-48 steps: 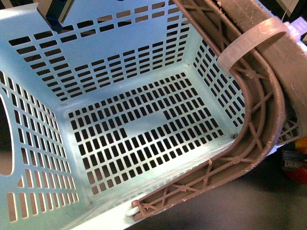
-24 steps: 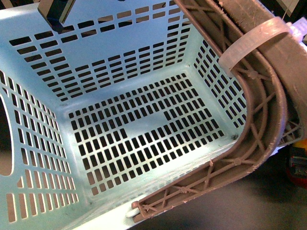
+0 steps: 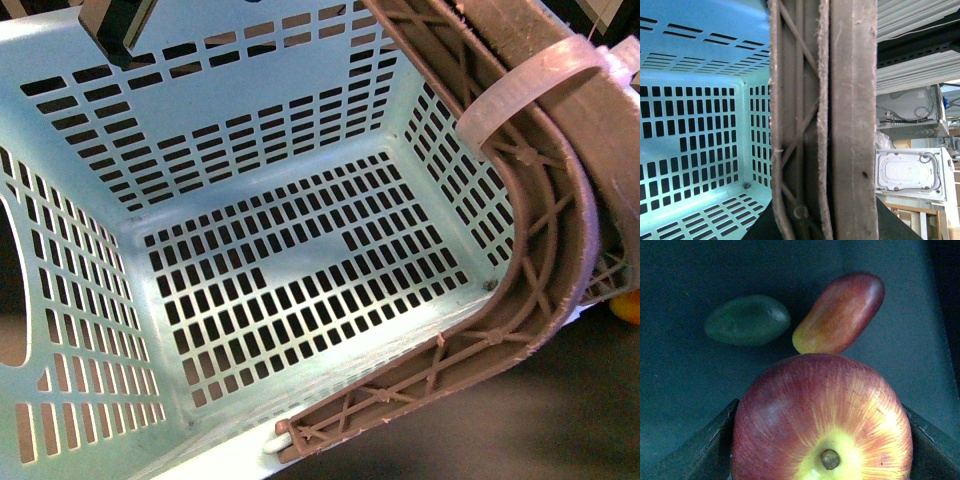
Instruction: Pick apple with right arm and hold basket with left
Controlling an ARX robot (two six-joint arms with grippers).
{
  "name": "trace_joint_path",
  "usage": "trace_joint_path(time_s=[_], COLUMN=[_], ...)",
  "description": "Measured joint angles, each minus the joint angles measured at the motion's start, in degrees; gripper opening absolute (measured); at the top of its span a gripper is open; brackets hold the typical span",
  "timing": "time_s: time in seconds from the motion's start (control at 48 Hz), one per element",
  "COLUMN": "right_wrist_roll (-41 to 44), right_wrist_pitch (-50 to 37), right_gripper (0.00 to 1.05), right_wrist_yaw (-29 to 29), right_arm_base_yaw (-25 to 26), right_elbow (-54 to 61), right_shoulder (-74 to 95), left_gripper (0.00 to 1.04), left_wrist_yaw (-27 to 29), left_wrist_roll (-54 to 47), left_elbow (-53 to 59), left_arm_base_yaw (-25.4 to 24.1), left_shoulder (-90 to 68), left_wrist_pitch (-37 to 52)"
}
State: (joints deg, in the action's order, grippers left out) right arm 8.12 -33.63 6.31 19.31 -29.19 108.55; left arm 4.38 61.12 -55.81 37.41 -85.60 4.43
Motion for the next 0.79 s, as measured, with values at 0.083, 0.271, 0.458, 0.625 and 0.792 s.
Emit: trace_joint_path(time_s=[0.083,0.271,0.458,0.625,0.792], right_wrist_roll=[-1.2,-7.0,-10.7,-13.6,-14.4], right_wrist_pitch=[2.4,11.1,16.2,17.0,15.8], right_gripper=[0.79,0.79,0.79,0.79,0.79], right_wrist_yaw=[1.8,3.0,-1.3,-6.3,-9.3], right_arm_base_yaw=[-0.1,-6.1,-15.1,-27.2,-37.2], right_elbow=[1.7,2.8,0.3,-0.3,2.6], right_shoulder=[-7.2,-31.1,-44.7,-50.5,-49.4], left_gripper=[0.16,0.16,0.16,0.16,0.16], left_wrist_yaw=[0.0,0.0,0.0,0.0,0.0], left_wrist_roll=[0.0,0.0,0.0,0.0,0.0], left_elbow=[0.0,0.0,0.0,0.0,0.0], left_arm_base_yaw=[0.0,0.0,0.0,0.0,0.0], left_shoulder=[0.0,0.0,0.0,0.0,0.0], left_wrist_pitch=[0.0,0.0,0.0,0.0,0.0])
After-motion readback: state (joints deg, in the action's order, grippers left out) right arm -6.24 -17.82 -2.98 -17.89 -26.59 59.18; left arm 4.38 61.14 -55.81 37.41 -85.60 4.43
